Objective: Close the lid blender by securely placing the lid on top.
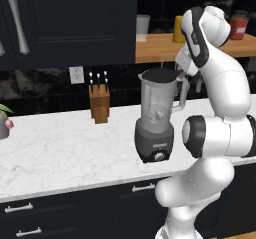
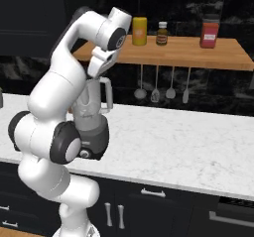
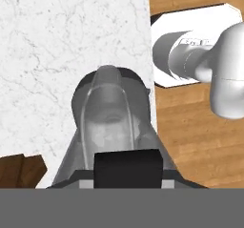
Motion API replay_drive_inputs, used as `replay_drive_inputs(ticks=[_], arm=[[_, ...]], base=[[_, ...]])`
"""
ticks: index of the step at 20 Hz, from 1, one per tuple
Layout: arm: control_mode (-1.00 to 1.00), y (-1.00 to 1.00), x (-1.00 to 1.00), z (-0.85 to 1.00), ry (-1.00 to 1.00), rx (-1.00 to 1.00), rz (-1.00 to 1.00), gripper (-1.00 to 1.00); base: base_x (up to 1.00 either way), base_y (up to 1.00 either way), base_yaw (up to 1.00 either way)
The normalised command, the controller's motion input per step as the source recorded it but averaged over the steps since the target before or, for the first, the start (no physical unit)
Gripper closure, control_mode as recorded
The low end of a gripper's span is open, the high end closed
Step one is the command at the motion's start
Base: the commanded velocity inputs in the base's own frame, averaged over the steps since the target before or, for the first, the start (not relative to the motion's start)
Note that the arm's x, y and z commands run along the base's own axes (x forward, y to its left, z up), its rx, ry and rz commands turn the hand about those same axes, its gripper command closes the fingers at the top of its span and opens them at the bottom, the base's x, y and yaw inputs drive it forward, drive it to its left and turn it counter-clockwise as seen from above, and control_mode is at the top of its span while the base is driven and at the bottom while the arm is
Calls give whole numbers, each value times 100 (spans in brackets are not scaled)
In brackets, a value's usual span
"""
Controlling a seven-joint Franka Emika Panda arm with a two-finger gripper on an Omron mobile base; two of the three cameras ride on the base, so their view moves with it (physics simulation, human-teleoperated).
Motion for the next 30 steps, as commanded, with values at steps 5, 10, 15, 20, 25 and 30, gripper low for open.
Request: replay_drive_inputs(ticks=[5,10,15,20,25,30], arm=[[-100,5,0,-10,-2,0,0,-100],[-100,-2,0,0,0,0,0,-100],[-100,-9,-25,14,-6,2,0,-100],[-100,33,-90,0,-17,-7,1,-100],[-100,100,-100,-20,-9,-38,7,-100],[-100,100,-93,-27,-2,-40,4,-100]], base=[[0,0,0],[0,0,0],[0,0,0],[0,0,0],[0,0,0],[0,0,0]])
